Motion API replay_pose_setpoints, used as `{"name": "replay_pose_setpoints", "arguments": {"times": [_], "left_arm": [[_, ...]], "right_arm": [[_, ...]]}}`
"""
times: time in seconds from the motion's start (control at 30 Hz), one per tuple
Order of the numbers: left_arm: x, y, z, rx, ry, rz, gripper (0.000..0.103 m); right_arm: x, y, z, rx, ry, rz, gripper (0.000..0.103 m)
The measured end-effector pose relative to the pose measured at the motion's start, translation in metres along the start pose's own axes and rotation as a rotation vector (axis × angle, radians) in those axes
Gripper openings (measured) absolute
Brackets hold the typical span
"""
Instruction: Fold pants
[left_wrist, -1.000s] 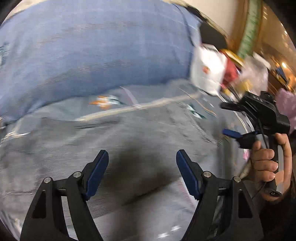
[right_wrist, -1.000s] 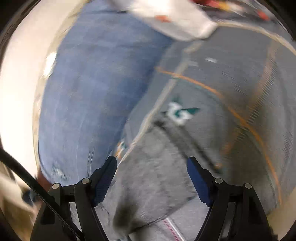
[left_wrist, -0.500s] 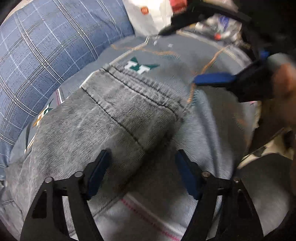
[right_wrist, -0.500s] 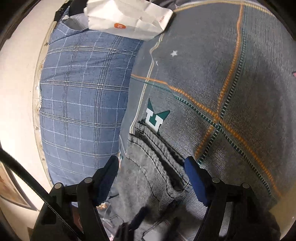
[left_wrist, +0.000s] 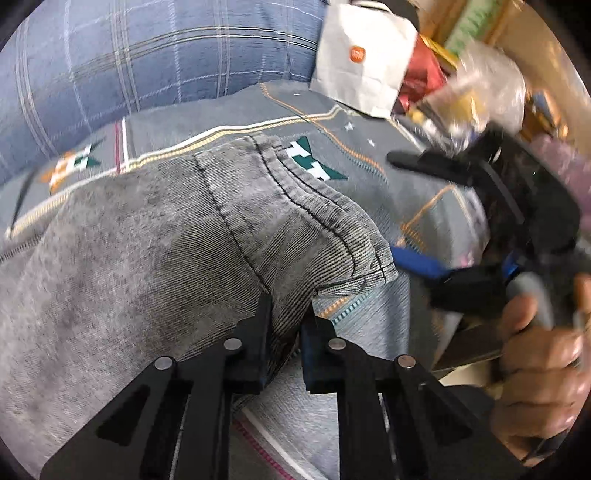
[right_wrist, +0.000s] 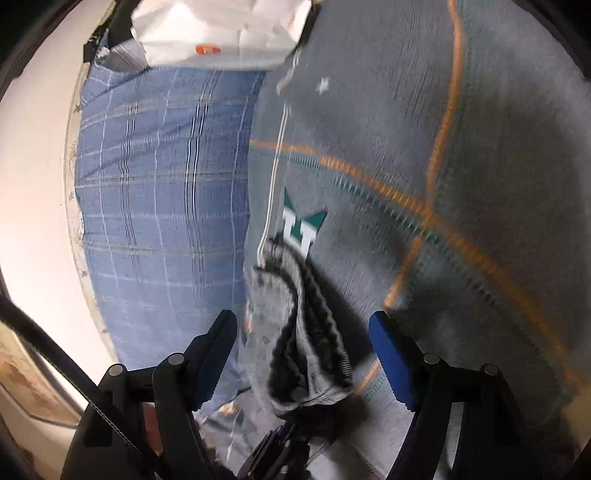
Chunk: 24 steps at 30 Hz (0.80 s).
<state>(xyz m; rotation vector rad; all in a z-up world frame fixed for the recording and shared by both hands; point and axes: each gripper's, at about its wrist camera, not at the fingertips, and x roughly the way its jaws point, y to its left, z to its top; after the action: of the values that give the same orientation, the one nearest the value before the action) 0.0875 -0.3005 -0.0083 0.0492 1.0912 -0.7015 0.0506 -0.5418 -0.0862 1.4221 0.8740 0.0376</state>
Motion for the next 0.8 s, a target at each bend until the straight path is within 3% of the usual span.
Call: {"name": "replay_pose_setpoints", "arguments": {"times": [0.1,0.23,0.3,0.33,0.37,0.5,0.63,0.8], "left_arm": [[-0.003,0.004,0.000,-0.042,0.001,-0.035,0.011],[-0.009,-0.004,-0.001,-0.021,-0.011,-0.033,0.011],[-0.012,-0.007,-0.001,-0.014,-0.013,-0.026,0.011],[-0.013,-0.007,-0.001,-0.017,-0.011,-0.030,0.010],[-0.013,-0.005,0.000,-0.026,-0.008,-0.036,0.010],[-0.028,0.007,0.003,-0.083,-0.038,-0.098,0.010],[-0.062,0.021,0.005,-0.145,-0.112,-0.156,0.010],[-0.103,0.043,-0.011,-0.203,-0.194,-0.135,0.010]], "right_arm": [[0.020,0.005,-0.005,-0.021,0.084,0.008,0.076],[0.038,0.015,-0.009,-0.076,0.134,-0.027,0.074],[0.044,0.023,-0.014,-0.139,0.138,-0.093,0.049],[0.046,0.027,-0.016,-0.166,0.143,-0.110,0.024],[0.047,0.029,-0.018,-0.185,0.147,-0.113,0.014],[0.040,0.045,-0.028,-0.275,0.130,-0.077,0.011],[0.030,0.082,-0.050,-0.451,0.115,0.048,0.010],[0.036,0.122,-0.088,-0.584,0.158,0.088,0.010]]}}
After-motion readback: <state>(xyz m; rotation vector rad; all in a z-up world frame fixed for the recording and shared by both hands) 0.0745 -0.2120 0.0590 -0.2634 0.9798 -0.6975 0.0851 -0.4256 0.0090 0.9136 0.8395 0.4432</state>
